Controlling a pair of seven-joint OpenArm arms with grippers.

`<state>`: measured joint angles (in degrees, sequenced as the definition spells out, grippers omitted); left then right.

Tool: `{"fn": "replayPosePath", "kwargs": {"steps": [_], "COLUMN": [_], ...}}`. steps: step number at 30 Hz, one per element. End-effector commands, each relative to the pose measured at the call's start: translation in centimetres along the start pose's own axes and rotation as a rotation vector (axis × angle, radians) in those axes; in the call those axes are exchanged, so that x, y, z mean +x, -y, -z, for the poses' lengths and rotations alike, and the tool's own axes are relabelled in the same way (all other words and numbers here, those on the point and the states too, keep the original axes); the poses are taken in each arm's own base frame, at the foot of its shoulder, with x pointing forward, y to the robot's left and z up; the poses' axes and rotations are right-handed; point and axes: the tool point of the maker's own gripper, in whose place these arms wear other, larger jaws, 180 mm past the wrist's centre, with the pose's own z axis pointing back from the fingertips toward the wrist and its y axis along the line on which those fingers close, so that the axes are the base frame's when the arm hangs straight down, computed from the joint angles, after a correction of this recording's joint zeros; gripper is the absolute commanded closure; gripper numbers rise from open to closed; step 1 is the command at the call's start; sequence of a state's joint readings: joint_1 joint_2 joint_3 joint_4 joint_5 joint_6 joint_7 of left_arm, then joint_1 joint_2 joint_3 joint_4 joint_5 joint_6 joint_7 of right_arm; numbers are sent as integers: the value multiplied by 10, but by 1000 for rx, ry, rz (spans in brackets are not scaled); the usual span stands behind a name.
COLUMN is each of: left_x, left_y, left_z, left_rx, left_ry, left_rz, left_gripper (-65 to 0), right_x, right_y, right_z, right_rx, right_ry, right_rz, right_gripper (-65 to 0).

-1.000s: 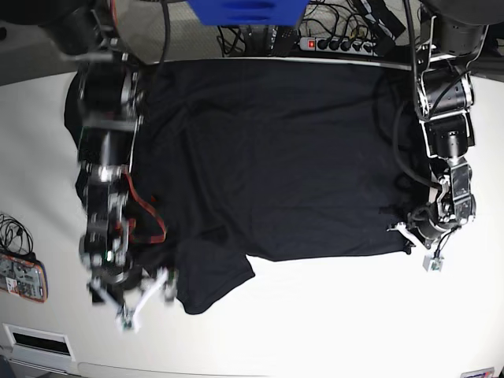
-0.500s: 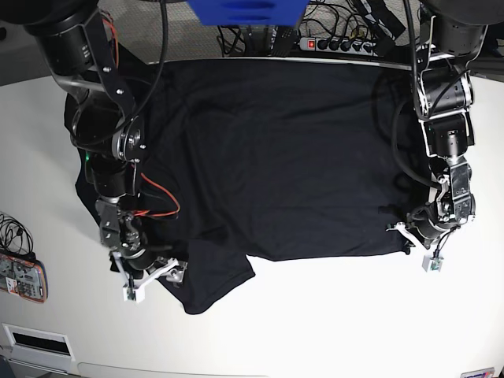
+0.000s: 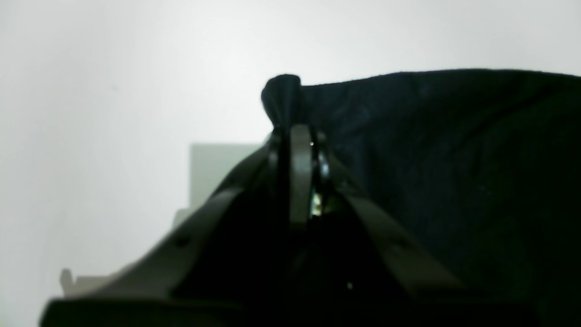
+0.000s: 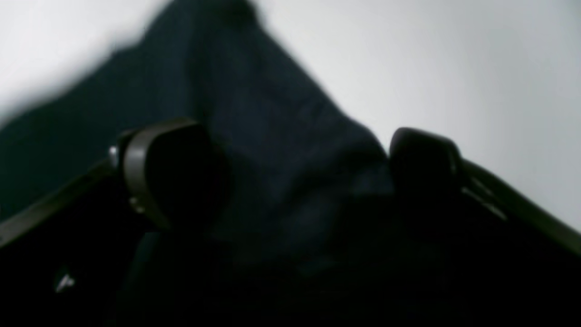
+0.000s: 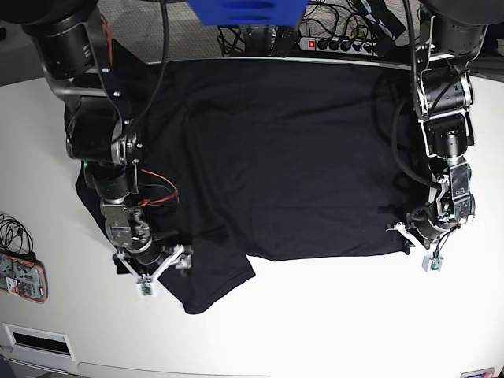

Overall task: Fold the T-shirt properly
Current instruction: 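Lift the hem edge with both grippers and fold it toward the collar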

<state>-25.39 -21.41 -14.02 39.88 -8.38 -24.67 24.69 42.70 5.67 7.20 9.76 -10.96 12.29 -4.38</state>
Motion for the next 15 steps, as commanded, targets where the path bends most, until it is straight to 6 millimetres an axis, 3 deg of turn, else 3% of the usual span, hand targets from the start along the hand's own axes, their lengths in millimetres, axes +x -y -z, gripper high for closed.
{"fn": "replayPosePath", "kwargs": {"steps": [1,3,5,7,11,15], "left_x": [-16,-18,-24,-27,-28,-28], "left_y": [4,4,4,4,4,4], "left_z": [1,1,1,1,1,1], "left_rx": [-5,-4,-6,-6,-6,-6], "left_ry": [-86,-89,-98,-103,-104,-104], "left_rz": [24,23,19,18,18,18], "left_gripper": [0,0,0,0,0,0], "right_x": [-5,-15,-19,-23,-24,-24], "right_y": [-32,-49,-49,-48,-48,-48], "right_z": [6,8,8,7,7,7], "right_rx": [66,95,95,93,92,92], "right_ry": [-72,-122,-146,-168,-173,-171], "right_rz": [-94,-177,-182,-182,-182,-175], "right_gripper": [-621,-620,-617,-574,-373,-113]}}
